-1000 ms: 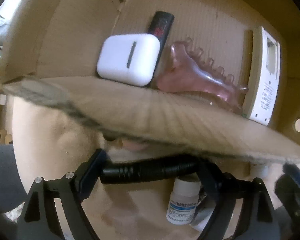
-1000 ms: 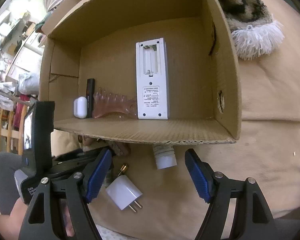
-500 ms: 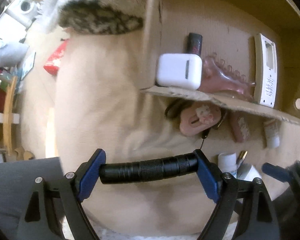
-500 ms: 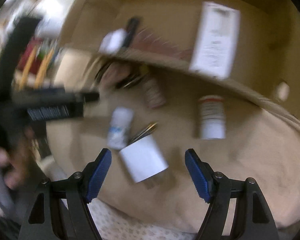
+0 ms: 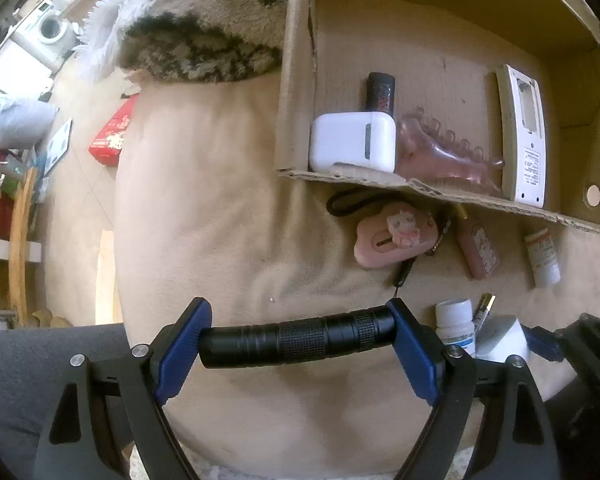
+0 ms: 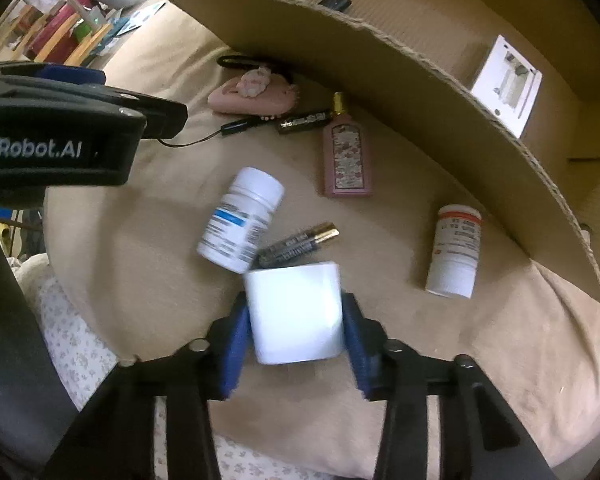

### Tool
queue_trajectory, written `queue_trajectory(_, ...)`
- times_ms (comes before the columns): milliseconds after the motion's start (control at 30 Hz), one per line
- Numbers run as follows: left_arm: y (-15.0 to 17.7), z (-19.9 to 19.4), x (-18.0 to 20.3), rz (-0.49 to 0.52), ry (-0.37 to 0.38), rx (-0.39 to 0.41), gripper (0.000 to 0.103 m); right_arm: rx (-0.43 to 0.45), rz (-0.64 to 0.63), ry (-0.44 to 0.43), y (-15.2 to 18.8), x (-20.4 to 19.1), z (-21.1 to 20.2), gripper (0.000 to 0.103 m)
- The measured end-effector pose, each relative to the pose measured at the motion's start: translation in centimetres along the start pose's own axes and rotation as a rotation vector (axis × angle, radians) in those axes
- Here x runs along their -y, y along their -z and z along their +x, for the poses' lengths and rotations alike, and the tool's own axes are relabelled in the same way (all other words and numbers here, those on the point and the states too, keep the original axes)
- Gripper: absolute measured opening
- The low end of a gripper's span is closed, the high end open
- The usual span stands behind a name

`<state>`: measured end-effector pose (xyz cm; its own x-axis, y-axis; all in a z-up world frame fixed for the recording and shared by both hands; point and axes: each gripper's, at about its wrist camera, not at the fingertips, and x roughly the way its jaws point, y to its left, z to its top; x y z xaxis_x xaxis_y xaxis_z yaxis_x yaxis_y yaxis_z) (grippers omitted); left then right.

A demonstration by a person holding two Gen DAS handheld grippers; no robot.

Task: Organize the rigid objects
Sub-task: 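Grasp the black flashlight with the left tool while the right tool grasps the white plug charger, then lift the flashlight and white charger and carry them over the box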

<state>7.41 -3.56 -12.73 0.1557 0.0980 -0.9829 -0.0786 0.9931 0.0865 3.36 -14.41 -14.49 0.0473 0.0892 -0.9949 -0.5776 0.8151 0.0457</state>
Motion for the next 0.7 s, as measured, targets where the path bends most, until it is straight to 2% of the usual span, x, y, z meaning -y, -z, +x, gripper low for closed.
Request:
queue_trajectory(333,-0.4,0.8,-2.5,-0.040,0.019,0.006,0.086,0.086,0.087,-0.033,1.3,3.3,-2.7,0.043)
queue_trajectory(533,-0.4,0.7,-3.7,-0.038,0.031,0.022,0.086,0.202,0.174,-0.057,1.9,5.6,-5.6,0.043)
queue_trajectory(700,-0.2,0.4,-4.1,-0.047,0.032,0.028,0.086,0.342,0.236,-0.075,2.7,7.3,-8.8,0.043)
